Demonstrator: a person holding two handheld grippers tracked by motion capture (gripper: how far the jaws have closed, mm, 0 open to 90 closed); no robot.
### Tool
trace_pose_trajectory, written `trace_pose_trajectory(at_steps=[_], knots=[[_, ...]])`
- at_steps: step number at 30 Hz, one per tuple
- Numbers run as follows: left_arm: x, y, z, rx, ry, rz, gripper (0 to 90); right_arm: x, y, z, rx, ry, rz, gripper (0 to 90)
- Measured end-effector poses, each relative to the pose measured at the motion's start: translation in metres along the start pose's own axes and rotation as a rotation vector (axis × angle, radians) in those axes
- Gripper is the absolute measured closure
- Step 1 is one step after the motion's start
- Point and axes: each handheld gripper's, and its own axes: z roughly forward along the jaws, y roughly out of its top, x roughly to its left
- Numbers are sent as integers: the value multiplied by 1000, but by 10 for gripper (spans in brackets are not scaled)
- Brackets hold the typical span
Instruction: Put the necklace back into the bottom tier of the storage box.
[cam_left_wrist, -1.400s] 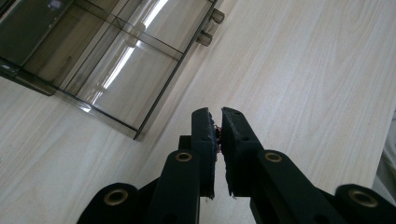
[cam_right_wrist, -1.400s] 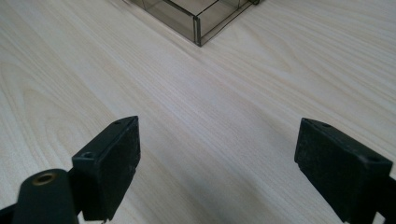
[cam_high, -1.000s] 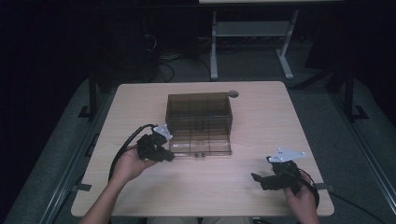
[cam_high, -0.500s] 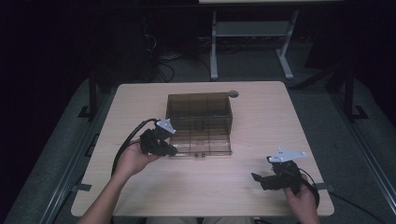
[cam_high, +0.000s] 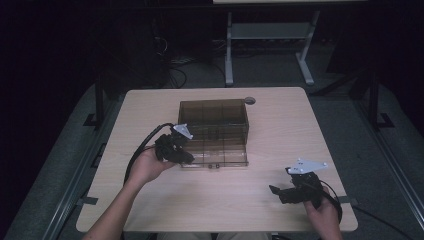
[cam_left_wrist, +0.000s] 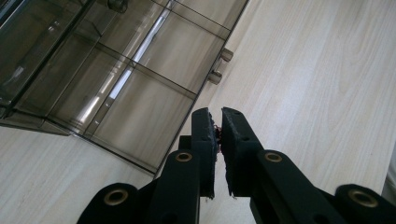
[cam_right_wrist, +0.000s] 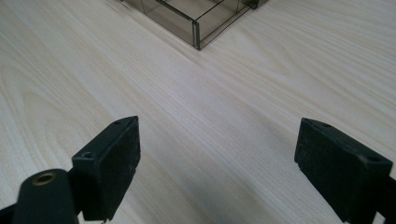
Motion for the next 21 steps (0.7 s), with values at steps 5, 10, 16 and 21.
trace_pose_trajectory(at_steps=[5, 10, 16, 21], knots=[[1, 5, 1, 1, 3, 4, 835, 0, 0, 0, 1, 1, 1, 137], [2, 9, 3, -2, 4, 5, 834, 1, 0, 0, 5, 1, 1, 137], [7, 13, 5, -4, 2, 2, 834, 1, 0, 0, 0, 2, 4, 138], [16, 13, 10, 0, -4, -31, 835, 1, 0, 0, 0, 2, 0, 138]])
